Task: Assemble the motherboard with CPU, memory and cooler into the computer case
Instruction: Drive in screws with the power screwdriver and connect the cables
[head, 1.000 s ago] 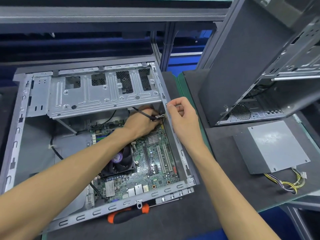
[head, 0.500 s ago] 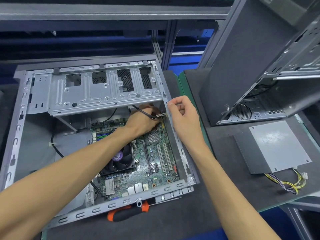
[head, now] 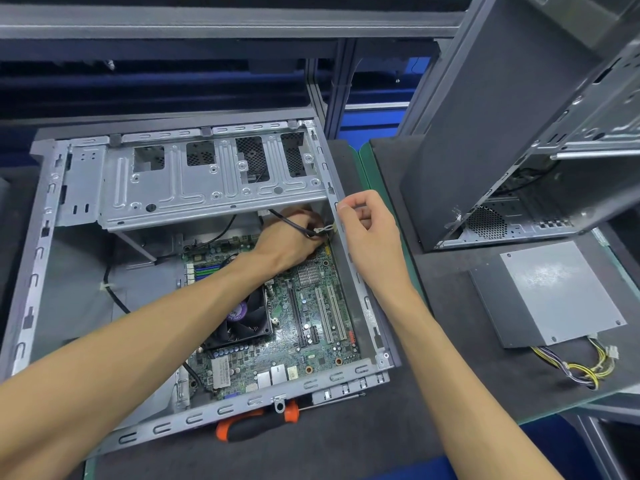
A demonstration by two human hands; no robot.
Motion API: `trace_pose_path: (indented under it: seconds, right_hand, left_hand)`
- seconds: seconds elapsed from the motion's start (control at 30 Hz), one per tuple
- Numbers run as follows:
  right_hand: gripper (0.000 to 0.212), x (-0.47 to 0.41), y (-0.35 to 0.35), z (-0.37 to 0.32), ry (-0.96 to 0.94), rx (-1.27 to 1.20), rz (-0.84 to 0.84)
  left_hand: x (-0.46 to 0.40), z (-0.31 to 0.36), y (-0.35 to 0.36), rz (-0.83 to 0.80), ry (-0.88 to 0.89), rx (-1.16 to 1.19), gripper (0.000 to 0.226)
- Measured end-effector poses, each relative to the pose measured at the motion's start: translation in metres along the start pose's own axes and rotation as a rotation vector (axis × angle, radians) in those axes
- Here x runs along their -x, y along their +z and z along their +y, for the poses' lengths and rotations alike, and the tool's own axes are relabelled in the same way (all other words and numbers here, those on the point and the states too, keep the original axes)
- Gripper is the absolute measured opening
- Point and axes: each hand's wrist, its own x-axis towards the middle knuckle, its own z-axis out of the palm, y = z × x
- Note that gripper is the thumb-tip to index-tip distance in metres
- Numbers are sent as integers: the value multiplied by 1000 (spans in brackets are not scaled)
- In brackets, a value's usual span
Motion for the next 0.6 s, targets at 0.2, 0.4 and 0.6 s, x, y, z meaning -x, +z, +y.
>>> trace_pose_path:
  seconds: [0.2,0.4,0.6]
  right_hand:
    - [7,0,1,0,3,-1,0]
    - [7,0,1,2,7,-7,-6]
    - [7,-1,1,2,7,-5,-4]
  left_hand:
    - [0,0,0,13,13,-7,26]
    - [0,0,1,17,29,-19,26]
    - [-1,-3,2,18,10,9,29]
